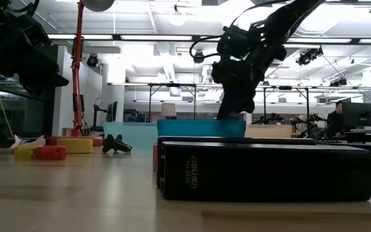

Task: Pick and place Stapler, Stapler remover, tape
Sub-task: Put the white staple remover into the blue bin, then put the top blue tape into the orange bin, then put the light blue tape into the orange bin

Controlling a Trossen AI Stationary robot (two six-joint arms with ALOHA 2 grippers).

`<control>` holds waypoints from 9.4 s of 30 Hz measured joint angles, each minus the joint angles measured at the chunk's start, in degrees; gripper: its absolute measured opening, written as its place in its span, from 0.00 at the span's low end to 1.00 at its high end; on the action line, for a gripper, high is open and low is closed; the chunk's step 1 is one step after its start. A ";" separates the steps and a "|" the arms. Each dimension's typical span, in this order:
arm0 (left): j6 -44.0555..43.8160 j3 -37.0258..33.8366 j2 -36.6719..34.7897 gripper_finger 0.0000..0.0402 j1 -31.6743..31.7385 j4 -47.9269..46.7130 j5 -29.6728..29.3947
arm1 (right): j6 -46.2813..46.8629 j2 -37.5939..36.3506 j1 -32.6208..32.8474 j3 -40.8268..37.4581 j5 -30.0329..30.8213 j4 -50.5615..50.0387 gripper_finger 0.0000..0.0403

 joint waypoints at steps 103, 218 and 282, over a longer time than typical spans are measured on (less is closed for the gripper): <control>-0.01 0.00 0.01 0.54 -0.01 -0.01 0.00 | 9.16 -16.28 28.79 -24.26 22.14 -5.89 0.33; -0.02 0.01 0.00 0.54 -0.01 0.00 0.00 | 1.81 -6.16 -18.98 15.75 6.22 -48.03 0.44; 0.00 0.00 0.02 0.54 -0.02 0.00 0.00 | 55.72 -16.04 56.86 15.04 16.17 -58.63 0.44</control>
